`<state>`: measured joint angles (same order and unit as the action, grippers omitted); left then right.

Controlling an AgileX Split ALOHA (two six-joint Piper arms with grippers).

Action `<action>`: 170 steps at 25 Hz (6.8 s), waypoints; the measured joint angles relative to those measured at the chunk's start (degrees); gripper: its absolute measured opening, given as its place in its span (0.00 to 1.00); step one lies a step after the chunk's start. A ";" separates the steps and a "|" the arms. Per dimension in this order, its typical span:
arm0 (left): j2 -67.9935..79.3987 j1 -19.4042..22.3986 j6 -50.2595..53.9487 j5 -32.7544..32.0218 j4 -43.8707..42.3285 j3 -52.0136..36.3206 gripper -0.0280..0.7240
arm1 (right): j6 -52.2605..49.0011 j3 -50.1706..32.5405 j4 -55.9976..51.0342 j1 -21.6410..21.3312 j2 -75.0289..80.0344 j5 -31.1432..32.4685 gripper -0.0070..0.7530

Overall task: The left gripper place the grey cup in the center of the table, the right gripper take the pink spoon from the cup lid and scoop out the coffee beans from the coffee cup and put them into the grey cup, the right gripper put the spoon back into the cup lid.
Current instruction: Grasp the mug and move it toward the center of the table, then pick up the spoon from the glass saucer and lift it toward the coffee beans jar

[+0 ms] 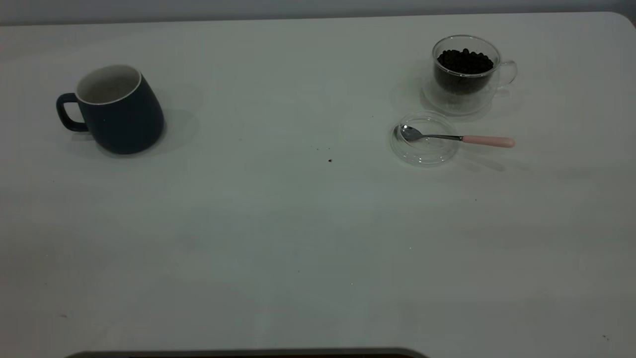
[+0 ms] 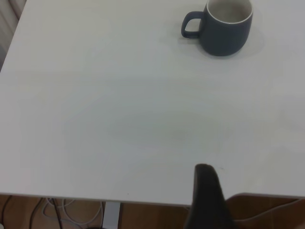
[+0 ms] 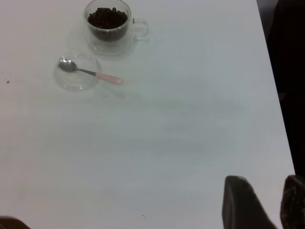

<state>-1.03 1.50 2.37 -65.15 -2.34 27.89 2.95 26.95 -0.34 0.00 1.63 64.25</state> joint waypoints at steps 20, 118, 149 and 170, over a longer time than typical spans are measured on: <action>0.00 0.00 0.04 0.00 0.00 0.00 0.79 | 0.00 0.00 0.00 0.00 0.00 0.00 0.32; 134.00 -16.93 -64.67 48.02 1.89 52.55 0.79 | 0.00 0.00 0.00 0.00 0.00 0.04 0.32; 86.30 -25.32 -19.04 13.96 1.01 52.55 0.79 | 0.00 0.00 0.00 0.00 0.00 0.11 0.32; 36.71 -25.32 -3.10 -1.89 -10.82 30.65 0.79 | 0.00 0.00 0.00 0.00 0.00 0.11 0.32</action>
<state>35.68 -23.82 -0.72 -67.04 -13.17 58.53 2.95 26.95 -0.34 0.00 1.63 64.36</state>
